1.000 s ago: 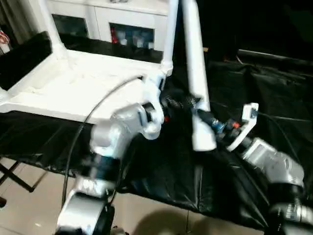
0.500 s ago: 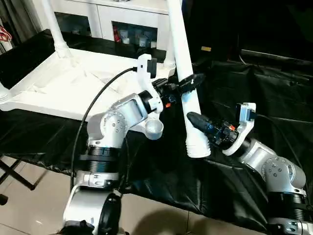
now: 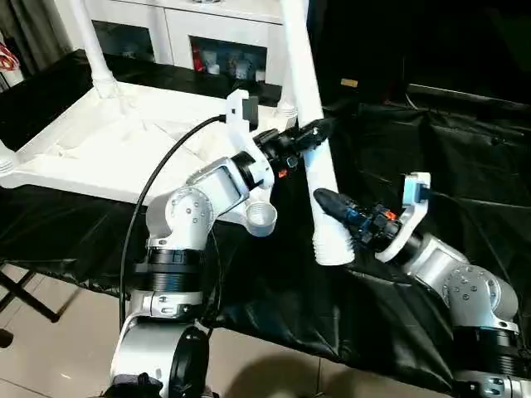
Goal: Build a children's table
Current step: Pick table leg
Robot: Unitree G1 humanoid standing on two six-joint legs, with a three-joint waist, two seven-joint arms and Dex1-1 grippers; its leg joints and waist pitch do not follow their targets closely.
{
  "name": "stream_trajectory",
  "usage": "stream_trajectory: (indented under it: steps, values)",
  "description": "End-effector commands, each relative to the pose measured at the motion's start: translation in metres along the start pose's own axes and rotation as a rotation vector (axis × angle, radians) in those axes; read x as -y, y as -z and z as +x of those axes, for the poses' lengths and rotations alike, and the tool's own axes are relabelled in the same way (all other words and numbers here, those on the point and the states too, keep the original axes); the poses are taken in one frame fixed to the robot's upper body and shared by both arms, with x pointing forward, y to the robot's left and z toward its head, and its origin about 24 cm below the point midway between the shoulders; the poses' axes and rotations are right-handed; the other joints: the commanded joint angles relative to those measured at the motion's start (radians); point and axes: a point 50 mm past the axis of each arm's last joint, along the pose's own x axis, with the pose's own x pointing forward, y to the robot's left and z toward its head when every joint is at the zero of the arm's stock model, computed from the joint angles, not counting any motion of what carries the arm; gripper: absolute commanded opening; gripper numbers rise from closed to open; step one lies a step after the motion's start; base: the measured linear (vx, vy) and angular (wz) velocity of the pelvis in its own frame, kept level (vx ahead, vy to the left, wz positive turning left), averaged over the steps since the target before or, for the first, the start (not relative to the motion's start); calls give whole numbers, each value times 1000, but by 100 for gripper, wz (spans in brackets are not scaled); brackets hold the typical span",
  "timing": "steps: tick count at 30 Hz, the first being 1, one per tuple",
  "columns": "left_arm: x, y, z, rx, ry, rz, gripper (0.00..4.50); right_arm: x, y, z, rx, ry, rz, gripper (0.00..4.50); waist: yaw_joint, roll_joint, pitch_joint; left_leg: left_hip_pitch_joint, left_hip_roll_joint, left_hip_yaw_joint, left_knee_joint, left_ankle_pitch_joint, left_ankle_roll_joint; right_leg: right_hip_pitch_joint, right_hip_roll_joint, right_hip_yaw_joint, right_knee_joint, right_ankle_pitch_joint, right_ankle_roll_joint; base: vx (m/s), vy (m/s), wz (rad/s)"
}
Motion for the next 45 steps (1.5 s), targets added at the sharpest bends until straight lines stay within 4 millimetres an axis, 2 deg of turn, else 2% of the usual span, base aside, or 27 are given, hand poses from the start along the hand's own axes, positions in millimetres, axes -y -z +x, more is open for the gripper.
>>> stream_trajectory:
  steps: [1,3,5,9,19,20,22,24,26,28,29,31,35,38,39,41,42,43,44,45]
  values:
    - [8,-6,6,4,41,5,284,-8,-11,5,19,-34,-47,185,1,-10,-69,-3,30,-8,-76,-19,50,71,-67,47,-81,-147,-180,0,0,0]
    - [10,-6,6,9,62,4,253,-8,-12,5,15,-34,-51,185,2,-10,-69,-3,30,-8,-75,-13,53,71,-68,47,-80,-146,-180,0,0,0]
    - [11,-7,7,17,77,-2,247,-9,-13,6,4,-38,-57,185,2,-11,-70,-3,30,-8,-75,-6,56,72,-69,47,-79,-142,-180,0,0,0]
    - [11,-10,4,27,111,4,202,-8,-14,9,-15,-44,-68,185,2,-9,-69,-5,29,-8,-75,-7,57,72,-69,47,-79,-147,-177,0,0,0]
    - [8,-6,-4,-8,155,25,185,-7,-10,14,-60,-47,-72,185,1,-8,-70,-3,30,-8,-75,1,53,72,-68,47,-75,-122,-183,0,0,0]
    - [8,-7,-5,-5,165,32,185,-6,-11,15,-67,-38,-84,185,-1,-17,-70,-3,31,-6,-75,1,54,72,-68,48,-76,-122,-184,0,0,0]
    - [8,-7,-6,-3,187,43,185,-5,-12,15,-70,-22,-99,185,0,-12,-69,-3,31,-7,-76,-1,51,71,-69,47,-75,-137,-182,0,0,0]
    - [10,-11,-10,-11,265,82,185,-7,-14,18,-87,-49,-78,255,-2,-14,-69,-1,31,-7,-76,5,52,71,-69,48,-74,-138,-179,0,0,0]
    - [10,-14,-11,-22,303,106,185,-9,-15,19,-113,-78,-67,255,-3,-16,-71,1,30,-5,-75,17,57,69,-68,49,-72,-126,-180,0,0,0]
    - [11,-15,-13,-39,344,128,184,-11,-16,19,-154,-102,-68,290,-2,-13,-71,1,30,-4,-74,22,60,69,-67,50,-69,-110,-186,0,0,0]
    - [11,-16,-14,-49,366,139,184,-11,-16,19,-180,-113,-71,290,0,-12,-71,5,31,-3,-73,25,63,67,-66,49,-69,-99,-190,0,0,0]
    - [12,-18,-17,-74,422,161,183,-11,-15,17,-260,-133,-90,300,-2,-10,-72,3,28,-4,-72,29,63,72,-65,49,-65,-68,-202,0,0,0]
    - [13,-21,-17,-107,471,175,183,-10,-16,13,-381,-179,-101,336,-1,-7,-72,2,30,-4,-72,-3,49,76,-69,51,-65,-79,-216,0,0,0]
    - [16,-23,-17,-111,505,178,183,-11,-16,13,-440,-215,-84,336,-1,-7,-73,2,30,-4,-71,-3,53,77,-68,50,-64,-69,-229,0,0,0]
    - [16,-22,-17,-113,511,177,183,-11,-15,15,-452,-219,-84,309,0,-8,-73,2,31,-5,-70,-1,54,77,-69,50,-63,-63,-236,0,0,0]
    - [16,-21,-18,-116,515,177,183,-11,-15,18,-458,-222,-86,298,-1,-8,-72,0,32,-6,-71,-5,50,78,-71,50,-63,-74,-239,0,0,0]
    - [17,-20,-18,-119,518,178,183,-11,-14,19,-462,-225,-89,283,-1,-10,-73,1,31,-5,-70,-5,48,78,-70,50,-64,-76,-239,0,0,0]
    - [17,-18,-18,-121,522,177,183,-11,-13,19,-468,-229,-93,283,-2,-20,-73,1,32,-3,-70,-2,51,79,-70,50,-63,-74,-238,0,0,0]
    - [18,-17,-19,-118,533,174,183,-10,-10,21,-467,-229,-99,259,-1,-17,-73,0,32,-4,-70,5,54,78,-70,50,-62,-75,-238,0,0,0]
    - [19,-17,-19,-116,541,172,183,-9,-9,23,-467,-230,-103,259,-1,-15,-73,0,34,-5,-70,5,53,77,-72,50,-61,-77,-240,0,0,0]
